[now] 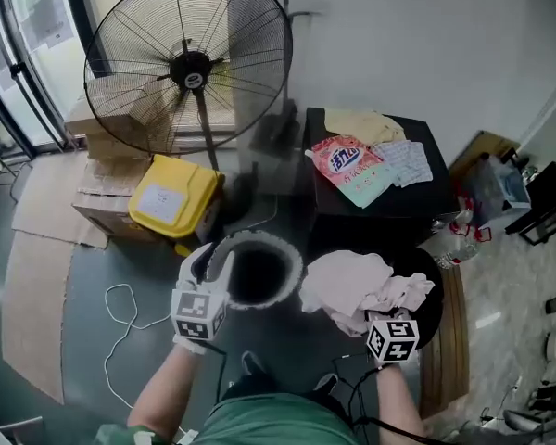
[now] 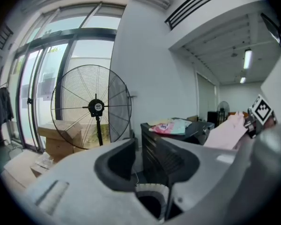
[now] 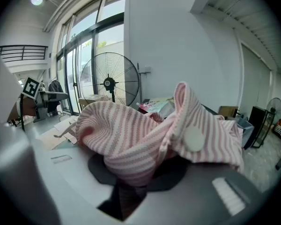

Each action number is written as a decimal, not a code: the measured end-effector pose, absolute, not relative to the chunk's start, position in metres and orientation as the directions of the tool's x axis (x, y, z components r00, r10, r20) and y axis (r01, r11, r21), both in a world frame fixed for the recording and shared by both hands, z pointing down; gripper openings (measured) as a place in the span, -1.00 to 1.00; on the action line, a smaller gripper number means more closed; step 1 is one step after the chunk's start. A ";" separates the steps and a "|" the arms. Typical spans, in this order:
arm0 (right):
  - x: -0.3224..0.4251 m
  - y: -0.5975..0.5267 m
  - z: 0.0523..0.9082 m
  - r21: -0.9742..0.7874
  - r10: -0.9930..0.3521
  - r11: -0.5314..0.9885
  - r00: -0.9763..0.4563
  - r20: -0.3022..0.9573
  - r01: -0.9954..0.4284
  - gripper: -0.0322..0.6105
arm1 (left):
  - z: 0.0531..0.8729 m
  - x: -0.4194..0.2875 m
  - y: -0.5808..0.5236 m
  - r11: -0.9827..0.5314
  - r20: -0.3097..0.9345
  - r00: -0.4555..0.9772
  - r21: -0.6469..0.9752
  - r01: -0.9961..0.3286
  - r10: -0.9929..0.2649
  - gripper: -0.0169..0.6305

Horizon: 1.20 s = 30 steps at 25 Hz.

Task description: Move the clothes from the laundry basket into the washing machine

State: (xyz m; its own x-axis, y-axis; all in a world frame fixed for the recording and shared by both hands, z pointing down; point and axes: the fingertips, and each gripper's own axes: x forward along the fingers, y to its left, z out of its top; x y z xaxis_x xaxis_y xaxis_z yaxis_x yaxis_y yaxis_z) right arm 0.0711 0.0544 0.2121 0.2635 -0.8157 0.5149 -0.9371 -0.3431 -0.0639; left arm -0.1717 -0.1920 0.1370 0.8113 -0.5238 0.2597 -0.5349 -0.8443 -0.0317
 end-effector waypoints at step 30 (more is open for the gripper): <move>0.236 0.271 0.265 -0.128 -0.811 -0.377 0.260 0.524 -0.917 -0.62 | 0.175 0.016 0.068 -0.897 0.356 0.826 -0.099 -0.431 -0.436 -0.51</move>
